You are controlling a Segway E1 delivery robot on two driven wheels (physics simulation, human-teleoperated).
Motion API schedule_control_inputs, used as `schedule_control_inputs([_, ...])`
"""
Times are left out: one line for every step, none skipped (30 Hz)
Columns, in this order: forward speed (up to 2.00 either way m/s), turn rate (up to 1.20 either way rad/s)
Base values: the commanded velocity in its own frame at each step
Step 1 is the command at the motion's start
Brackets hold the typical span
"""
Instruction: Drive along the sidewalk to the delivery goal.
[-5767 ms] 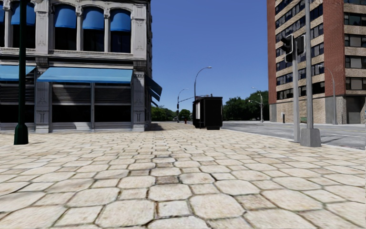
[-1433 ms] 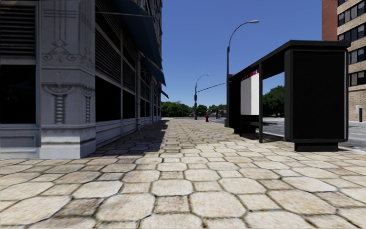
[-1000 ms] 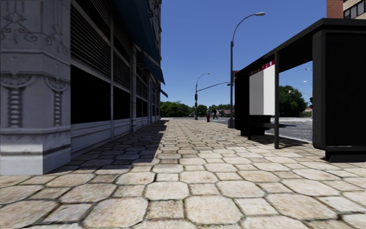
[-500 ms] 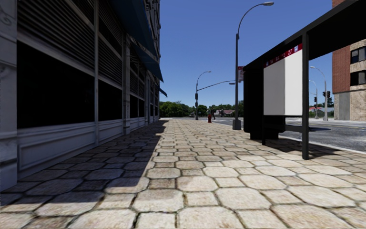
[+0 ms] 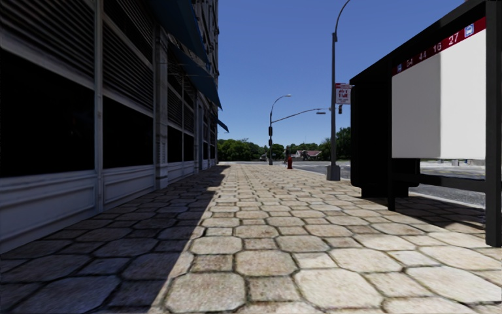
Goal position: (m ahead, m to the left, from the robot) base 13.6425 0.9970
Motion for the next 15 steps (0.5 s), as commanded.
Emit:
schedule_control_inputs([1.99, 0.00])
schedule_control_inputs([1.99, 0.00])
schedule_control_inputs([1.99, 0.00])
schedule_control_inputs([1.99, 0.00])
schedule_control_inputs([1.99, 0.00])
schedule_control_inputs([2.00, 0.00])
schedule_control_inputs([2.00, 0.00])
schedule_control_inputs([2.00, 0.00])
schedule_control_inputs([2.00, 0.00])
schedule_control_inputs([2.00, 0.00])
schedule_control_inputs([2.00, 0.00])
schedule_control_inputs([2.00, 0.00])
schedule_control_inputs([2.00, 0.00])
schedule_control_inputs([2.00, 0.00])
schedule_control_inputs([1.99, 0.00])
